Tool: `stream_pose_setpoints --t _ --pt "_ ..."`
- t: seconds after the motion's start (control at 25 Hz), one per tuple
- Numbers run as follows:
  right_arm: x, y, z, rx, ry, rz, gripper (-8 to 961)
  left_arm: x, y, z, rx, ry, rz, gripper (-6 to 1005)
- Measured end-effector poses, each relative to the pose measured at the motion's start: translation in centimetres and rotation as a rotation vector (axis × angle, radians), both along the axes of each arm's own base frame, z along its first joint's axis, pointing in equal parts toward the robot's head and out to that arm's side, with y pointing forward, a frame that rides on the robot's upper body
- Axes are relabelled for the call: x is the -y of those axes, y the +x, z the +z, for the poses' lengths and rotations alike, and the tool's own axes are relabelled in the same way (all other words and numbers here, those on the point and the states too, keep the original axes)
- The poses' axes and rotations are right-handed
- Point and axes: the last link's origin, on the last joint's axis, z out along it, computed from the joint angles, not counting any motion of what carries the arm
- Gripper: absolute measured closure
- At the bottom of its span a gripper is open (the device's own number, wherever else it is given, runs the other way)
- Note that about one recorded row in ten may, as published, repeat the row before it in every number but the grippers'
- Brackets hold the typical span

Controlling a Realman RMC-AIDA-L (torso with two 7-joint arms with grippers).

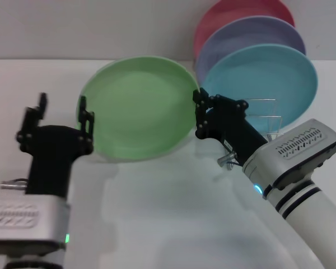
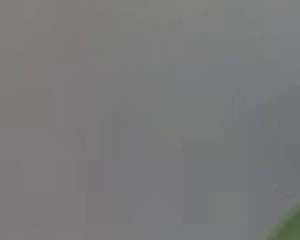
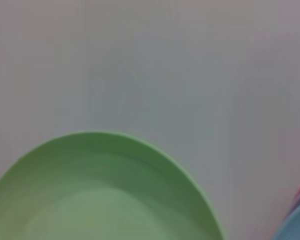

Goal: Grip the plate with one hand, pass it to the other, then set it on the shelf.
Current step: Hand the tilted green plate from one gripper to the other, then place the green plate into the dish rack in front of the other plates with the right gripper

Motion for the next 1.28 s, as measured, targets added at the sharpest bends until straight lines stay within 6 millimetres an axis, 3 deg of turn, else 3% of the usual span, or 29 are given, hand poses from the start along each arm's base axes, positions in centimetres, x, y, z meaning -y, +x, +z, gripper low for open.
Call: stream_pose_setpoints --t 0.12,0.16,0.24,0.28,0.44,0.52,0.64,0.72,0.92,1.28 --pt "0.1 -0.6 0.9 0.004 0.074 0.049 938 1.0 -0.2 2.6 0.158 0.115 -0.091 407" --pt "0.1 -0.6 0.9 0.004 0.074 0.049 938 1.0 -0.2 2.6 0.158 0.115 -0.091 398" --pt "0.6 -0.9 1.8 -0.026 0.138 0.083 938 1.6 -1.4 5.0 0.287 0.186 -0.178 382" --pt "0.6 -0.9 1.8 -0.026 0.138 0.083 938 1.6 -1.4 5.0 0.287 0.186 -0.178 374" --pt "2.4 -0.9 3.6 -0.091 0.244 0.153 937 1.7 -4.6 7.2 0.462 0.207 -0.281 341" --pt "4.3 -0.3 4.9 -0.131 0.317 0.192 937 1.2 -6.8 7.8 0.568 0.173 -0.329 333" --pt "5.4 0.5 5.7 -0.142 0.364 0.194 937 0.6 -8.3 7.9 0.647 0.115 -0.373 331" --pt "6.9 2.1 6.9 -0.133 0.434 0.187 936 0.2 -8.8 8.0 0.669 0.086 -0.387 330" --pt "8.3 4.6 8.8 -0.059 0.522 0.187 936 -0.6 -8.6 7.7 0.629 0.041 -0.403 328" --pt "7.7 6.6 10.2 0.055 0.566 0.177 935 -1.4 -7.9 7.3 0.619 0.002 -0.424 324"
